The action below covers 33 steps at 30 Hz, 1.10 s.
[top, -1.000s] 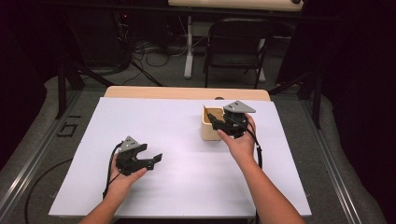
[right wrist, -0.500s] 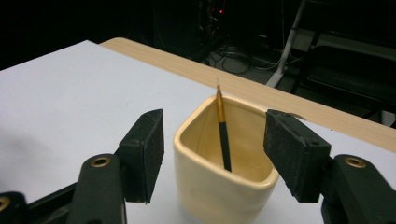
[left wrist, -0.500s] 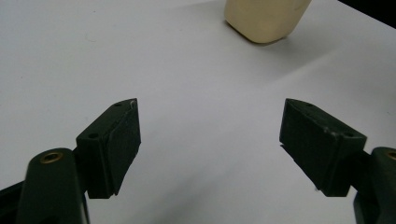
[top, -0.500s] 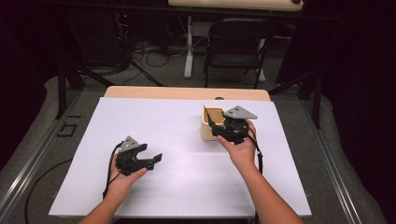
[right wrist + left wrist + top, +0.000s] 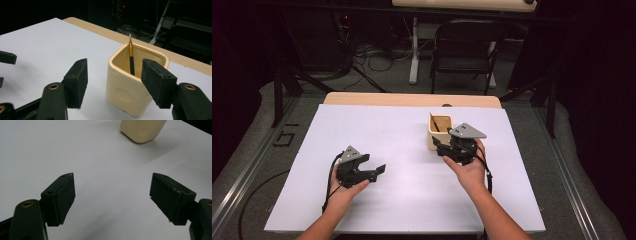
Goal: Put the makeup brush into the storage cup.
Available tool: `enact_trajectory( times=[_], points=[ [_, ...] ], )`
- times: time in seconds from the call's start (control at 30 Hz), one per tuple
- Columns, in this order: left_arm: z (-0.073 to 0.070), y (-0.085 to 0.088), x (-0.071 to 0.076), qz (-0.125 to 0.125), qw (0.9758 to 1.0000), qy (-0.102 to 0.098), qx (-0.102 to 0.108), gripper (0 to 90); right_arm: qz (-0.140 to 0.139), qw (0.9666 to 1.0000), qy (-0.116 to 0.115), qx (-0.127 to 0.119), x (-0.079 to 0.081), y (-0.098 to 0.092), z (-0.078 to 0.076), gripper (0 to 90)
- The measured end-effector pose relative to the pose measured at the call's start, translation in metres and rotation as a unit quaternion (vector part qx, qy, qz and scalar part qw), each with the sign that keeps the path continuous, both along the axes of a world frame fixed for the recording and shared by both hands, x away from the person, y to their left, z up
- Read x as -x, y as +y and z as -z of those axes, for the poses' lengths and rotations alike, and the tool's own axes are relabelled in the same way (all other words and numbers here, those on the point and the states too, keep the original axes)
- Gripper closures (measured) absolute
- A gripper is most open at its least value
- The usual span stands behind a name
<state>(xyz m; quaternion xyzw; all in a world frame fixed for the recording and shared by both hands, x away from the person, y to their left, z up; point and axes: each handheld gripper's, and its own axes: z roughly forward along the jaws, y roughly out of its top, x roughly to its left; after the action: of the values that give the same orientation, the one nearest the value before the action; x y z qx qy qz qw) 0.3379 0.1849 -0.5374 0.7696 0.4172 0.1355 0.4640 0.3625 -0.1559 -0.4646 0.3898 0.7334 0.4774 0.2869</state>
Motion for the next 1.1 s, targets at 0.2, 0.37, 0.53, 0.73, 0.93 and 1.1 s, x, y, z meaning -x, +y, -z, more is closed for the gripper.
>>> enact_trajectory(
  times=[0.2,0.37,0.53,0.73,0.93,1.1],
  points=[
    [0.000,0.000,0.000,-0.002,1.0000,-0.001,0.001,21.0,-0.003,1.0000,0.007,-0.002,0.005,0.000,0.006,38.2],
    [0.000,0.000,0.000,0.000,1.0000,0.000,0.000,21.0,-0.004,0.9999,0.014,0.000,0.011,0.000,0.012,38.3],
    [0.000,0.000,0.000,0.001,1.0000,-0.001,-0.001,21.0,-0.007,0.9999,0.013,0.000,0.017,0.001,0.017,38.3],
    [0.000,0.000,0.000,0.000,1.0000,0.000,0.000,21.0,-0.013,0.9998,0.016,0.003,0.025,0.002,0.022,38.6],
    [0.000,0.000,0.000,0.001,1.0000,0.000,-0.001,21.0,-0.021,0.9996,0.018,0.005,0.033,0.004,0.028,38.8],
    [0.000,0.000,0.001,-0.001,1.0000,-0.001,-0.002,21.0,-0.022,0.9995,0.022,0.005,0.038,0.004,0.034,39.0]
  ],
)
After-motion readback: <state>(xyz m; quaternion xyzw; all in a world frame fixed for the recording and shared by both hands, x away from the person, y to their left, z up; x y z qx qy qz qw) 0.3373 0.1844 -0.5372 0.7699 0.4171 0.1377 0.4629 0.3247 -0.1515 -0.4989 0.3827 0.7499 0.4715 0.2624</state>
